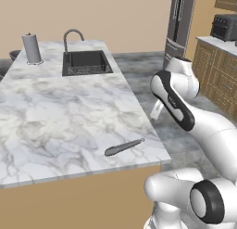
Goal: Pick up the tongs from the counter and place them near the plate next to the oven.
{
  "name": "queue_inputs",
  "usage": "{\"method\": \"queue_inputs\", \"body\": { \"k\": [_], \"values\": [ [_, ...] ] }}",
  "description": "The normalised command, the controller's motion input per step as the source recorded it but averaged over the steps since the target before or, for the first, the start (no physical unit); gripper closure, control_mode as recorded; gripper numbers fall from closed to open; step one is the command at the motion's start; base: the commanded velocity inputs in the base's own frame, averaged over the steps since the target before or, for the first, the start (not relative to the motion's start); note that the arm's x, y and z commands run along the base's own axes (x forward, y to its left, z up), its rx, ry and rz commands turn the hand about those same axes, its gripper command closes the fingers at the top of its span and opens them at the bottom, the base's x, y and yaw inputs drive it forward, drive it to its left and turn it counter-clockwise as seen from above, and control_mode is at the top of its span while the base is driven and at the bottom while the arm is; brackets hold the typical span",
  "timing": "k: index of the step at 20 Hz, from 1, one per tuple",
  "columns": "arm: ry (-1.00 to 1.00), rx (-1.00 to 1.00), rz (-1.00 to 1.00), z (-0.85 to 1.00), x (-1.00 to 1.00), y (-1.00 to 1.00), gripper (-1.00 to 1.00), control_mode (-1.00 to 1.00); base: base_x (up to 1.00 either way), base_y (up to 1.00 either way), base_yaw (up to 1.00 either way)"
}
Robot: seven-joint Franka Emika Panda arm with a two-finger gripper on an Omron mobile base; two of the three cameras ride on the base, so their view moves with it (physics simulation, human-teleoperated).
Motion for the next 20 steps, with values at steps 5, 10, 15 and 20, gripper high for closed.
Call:
{"method": "queue_inputs", "body": {
  "k": [5, 10, 15, 20],
  "values": [
    [-0.07, -0.17, 0.40, -0.47, 0.00, 0.28, -1.00, -1.00, 0.00, 0.00, 0.00],
    [-0.23, -0.15, 0.20, -0.45, 0.00, 0.30, -1.00, -1.00, 0.00, 0.00, 0.00],
    [-0.22, -0.07, 0.10, -0.40, 0.00, 0.28, -1.00, -1.00, 0.00, 0.00, 0.00],
    [-0.05, -0.03, 0.08, -0.43, 0.16, 0.16, -1.00, -1.00, 0.00, 0.00, 0.00]
  ]
}}
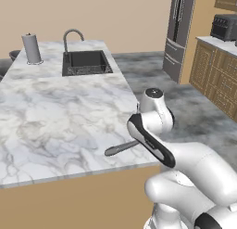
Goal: Pick up the tongs from the counter and place them near the plate next to the oven.
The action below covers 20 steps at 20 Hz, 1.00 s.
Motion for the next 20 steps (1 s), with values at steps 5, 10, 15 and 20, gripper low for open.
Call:
{"method": "queue_inputs", "body": {
  "k": [5, 10, 15, 20],
  "values": [
    [0.03, -0.04, 0.08, -0.43, 0.41, 0.15, -1.00, -1.00, 0.00, 0.00, 0.00],
    [0.13, -0.04, 0.08, -0.28, 0.39, 0.09, -1.00, -1.00, 0.00, 0.00, 0.00],
    [0.11, -0.02, 0.09, -0.21, 0.29, 0.02, -1.00, -1.00, 0.00, 0.00, 0.00],
    [0.09, 0.00, 0.10, -0.19, 0.25, 0.00, -1.00, -1.00, 0.00, 0.00, 0.00]
  ]
}}
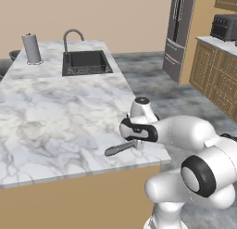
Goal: Pick up the tongs from the counter and place them near the plate next to the oven.
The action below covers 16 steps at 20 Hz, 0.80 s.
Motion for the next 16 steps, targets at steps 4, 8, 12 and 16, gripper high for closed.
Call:
{"method": "queue_inputs", "body": {
  "k": [4, 8, 12, 16],
  "values": [
    [0.07, 0.00, 0.10, -0.23, 0.19, 0.00, -1.00, -1.00, 0.00, 0.00, 0.00],
    [0.01, 0.00, 0.10, -0.27, 0.03, 0.00, -1.00, -1.00, 0.00, 0.00, 0.00],
    [0.00, 0.00, 0.10, -0.26, 0.00, 0.00, -1.00, -1.00, 0.00, 0.00, 0.00],
    [0.00, 0.00, 0.10, -0.21, 0.00, 0.00, -1.00, -1.00, 0.00, 0.00, 0.00]
  ]
}}
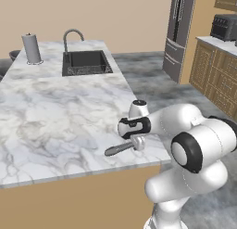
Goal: Pick up the tongs from the counter and place them near the plate next to the oven.
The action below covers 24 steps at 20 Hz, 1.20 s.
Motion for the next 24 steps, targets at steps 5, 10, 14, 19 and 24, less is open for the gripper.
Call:
{"method": "queue_inputs", "body": {
  "k": [5, 10, 14, 19, 24],
  "values": [
    [0.00, 0.00, 0.10, -0.14, 0.00, 0.00, -1.00, -1.00, 0.00, 0.00, 0.00],
    [0.00, 0.00, 0.09, -0.16, 0.00, 0.01, -1.00, -1.00, 0.00, 0.00, 0.00],
    [0.00, 0.00, 0.08, -0.17, 0.06, 0.08, -1.00, -1.00, 0.00, 0.00, 0.00],
    [0.00, 0.00, 0.06, -0.17, 0.10, 0.12, -1.00, -1.00, 0.00, 0.00, 0.00],
    [0.00, 0.00, 0.04, -0.15, 0.22, 0.15, -1.00, -1.00, 0.00, 0.00, 0.00]
  ]
}}
